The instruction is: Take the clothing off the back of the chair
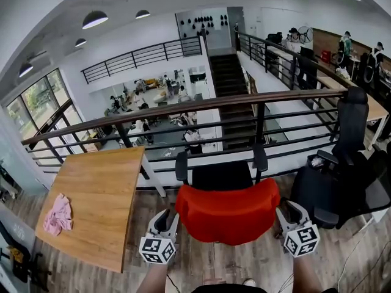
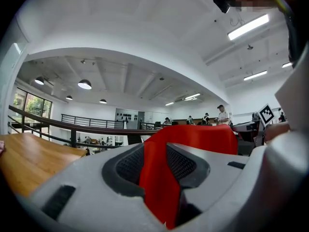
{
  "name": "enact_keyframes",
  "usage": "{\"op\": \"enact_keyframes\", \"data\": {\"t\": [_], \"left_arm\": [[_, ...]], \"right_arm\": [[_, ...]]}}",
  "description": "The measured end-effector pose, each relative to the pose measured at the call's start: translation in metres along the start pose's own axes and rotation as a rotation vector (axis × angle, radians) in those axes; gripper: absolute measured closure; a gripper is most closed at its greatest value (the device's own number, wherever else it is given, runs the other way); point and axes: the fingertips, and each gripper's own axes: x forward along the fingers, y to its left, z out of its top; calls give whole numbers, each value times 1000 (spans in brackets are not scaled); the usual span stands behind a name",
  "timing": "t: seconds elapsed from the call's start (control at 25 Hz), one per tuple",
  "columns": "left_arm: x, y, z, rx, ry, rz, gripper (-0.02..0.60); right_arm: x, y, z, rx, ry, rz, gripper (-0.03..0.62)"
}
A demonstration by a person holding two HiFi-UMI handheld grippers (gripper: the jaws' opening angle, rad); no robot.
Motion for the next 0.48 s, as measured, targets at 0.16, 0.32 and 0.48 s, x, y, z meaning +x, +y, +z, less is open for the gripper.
{"op": "enact_keyframes", "data": {"t": [0.16, 0.32, 0.48], "left_arm": [[12, 3, -12, -19, 40, 24, 336], [25, 6, -25, -21, 83, 33, 271], [41, 8, -41, -1, 134, 16, 252]], "right_arm": [[13, -12, -7, 0, 17, 7, 399], [30, -25, -19, -3, 45, 10, 328], [46, -32, -35, 7, 86, 25, 279]]}}
